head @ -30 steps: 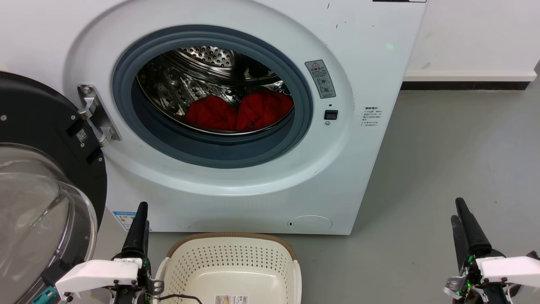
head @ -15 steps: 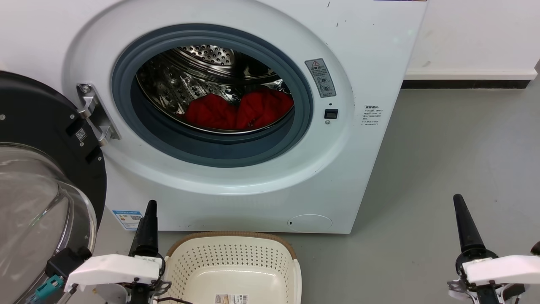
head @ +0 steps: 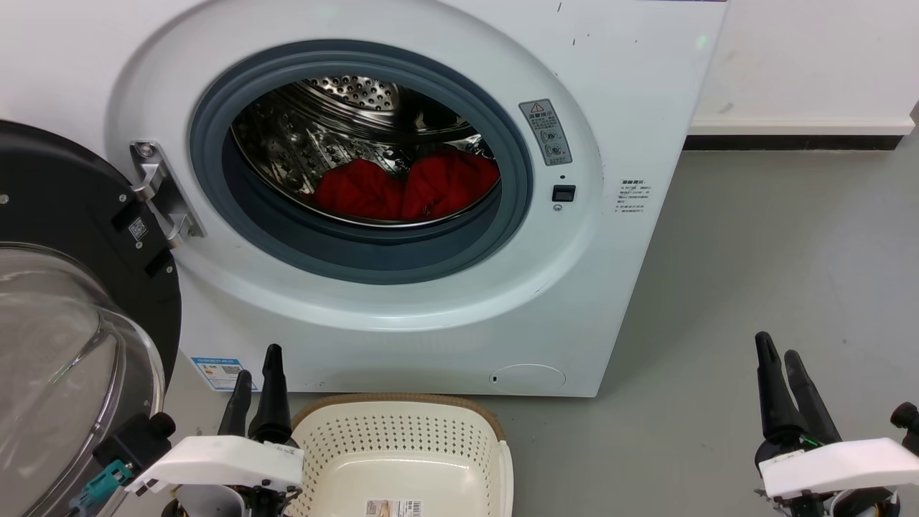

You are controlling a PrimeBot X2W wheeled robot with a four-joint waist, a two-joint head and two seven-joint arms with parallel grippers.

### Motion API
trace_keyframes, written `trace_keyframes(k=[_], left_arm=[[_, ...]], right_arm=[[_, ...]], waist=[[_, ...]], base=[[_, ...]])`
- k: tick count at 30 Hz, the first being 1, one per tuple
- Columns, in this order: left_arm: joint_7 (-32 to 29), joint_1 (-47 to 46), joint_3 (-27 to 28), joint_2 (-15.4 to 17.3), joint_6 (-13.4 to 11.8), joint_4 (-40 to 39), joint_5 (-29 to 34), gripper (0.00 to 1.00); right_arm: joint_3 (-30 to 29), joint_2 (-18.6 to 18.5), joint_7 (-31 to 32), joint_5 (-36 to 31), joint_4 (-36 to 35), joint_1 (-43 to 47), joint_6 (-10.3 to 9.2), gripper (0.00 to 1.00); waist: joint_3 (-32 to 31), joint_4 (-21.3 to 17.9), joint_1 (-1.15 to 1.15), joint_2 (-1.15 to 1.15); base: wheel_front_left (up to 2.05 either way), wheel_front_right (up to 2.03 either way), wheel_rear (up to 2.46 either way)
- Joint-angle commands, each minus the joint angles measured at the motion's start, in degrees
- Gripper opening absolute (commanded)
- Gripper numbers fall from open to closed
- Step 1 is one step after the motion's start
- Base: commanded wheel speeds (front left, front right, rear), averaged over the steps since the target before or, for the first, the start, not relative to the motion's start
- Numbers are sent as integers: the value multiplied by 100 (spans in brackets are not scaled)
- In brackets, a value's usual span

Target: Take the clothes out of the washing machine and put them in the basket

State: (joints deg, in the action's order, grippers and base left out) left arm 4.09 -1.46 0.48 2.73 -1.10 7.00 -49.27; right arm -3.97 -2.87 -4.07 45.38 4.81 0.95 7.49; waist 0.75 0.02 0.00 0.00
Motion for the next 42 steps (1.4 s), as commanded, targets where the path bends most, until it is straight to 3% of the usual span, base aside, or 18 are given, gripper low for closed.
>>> trace_keyframes(k=[1, 42], left_arm=[[59, -16, -17, 13, -34, -117, 192, 100], [700, 303, -235, 17, -162, -138, 2659, 100]], right_arm=[[14, -6, -57, -215, -122, -14, 0, 100], [117, -3, -699, -2883, -632, 434, 0, 100]], waist=[[1, 1, 0, 0], [36, 12, 0, 0]], base=[[0, 0, 0], [0, 0, 0]])
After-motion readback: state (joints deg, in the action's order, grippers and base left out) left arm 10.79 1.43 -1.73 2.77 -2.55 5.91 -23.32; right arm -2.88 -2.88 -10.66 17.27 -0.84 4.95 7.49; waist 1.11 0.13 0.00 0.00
